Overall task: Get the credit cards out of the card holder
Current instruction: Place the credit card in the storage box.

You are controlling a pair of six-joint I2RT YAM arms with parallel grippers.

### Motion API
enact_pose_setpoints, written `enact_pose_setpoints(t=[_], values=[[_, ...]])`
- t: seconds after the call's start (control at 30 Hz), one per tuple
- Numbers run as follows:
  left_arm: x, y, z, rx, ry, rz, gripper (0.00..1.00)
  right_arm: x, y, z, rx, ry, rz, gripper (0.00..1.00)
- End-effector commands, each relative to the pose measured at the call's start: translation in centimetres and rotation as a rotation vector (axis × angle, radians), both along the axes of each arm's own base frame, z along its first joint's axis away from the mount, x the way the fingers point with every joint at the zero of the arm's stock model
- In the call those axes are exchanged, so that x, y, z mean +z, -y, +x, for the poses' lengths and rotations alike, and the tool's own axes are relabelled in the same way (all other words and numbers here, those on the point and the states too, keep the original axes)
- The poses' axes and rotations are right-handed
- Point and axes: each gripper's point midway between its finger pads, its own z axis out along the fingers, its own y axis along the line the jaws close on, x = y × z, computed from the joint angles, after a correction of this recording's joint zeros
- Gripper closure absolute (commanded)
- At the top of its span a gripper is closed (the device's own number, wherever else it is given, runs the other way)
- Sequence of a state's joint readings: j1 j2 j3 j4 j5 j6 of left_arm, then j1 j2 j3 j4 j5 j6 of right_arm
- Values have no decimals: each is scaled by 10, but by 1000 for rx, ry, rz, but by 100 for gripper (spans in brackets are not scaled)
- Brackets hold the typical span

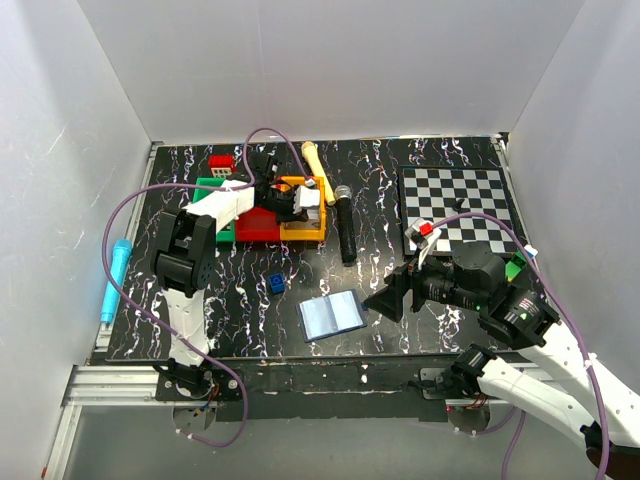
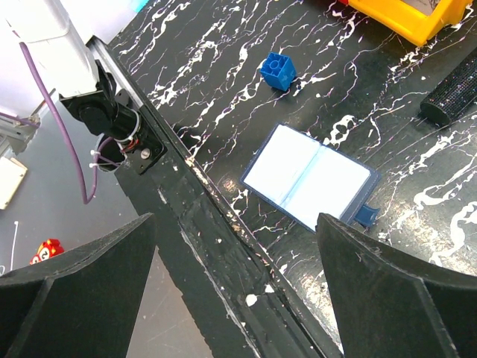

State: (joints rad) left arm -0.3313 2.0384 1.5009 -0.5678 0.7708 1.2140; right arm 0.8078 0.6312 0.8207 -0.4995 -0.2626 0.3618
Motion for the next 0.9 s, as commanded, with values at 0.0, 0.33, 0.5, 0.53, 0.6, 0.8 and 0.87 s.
enact_pose_setpoints(t=[0.0, 0.33, 0.5, 0.53, 0.6, 0.8, 0.87], values=[[-11, -11, 17, 47, 38, 75, 100, 16, -1, 4, -4, 51, 25, 5], [-10, -15, 30, 82, 82, 93, 100, 14, -3, 6, -1, 48, 19, 4], [-11, -15, 35, 100, 91, 95, 100, 13, -4, 6, -2, 43, 18, 4], [-11, -14, 36, 102, 89, 93, 100, 13, -3, 6, -2, 46, 18, 4], [-11, -13, 36, 102, 84, 85, 100, 13, -4, 6, -2, 43, 18, 4], [-9, -6, 30, 85, 66, 56, 100, 12, -6, 7, 3, 39, 17, 4], [-9, -5, 29, 83, 67, 56, 100, 11, -6, 7, 4, 36, 16, 4]])
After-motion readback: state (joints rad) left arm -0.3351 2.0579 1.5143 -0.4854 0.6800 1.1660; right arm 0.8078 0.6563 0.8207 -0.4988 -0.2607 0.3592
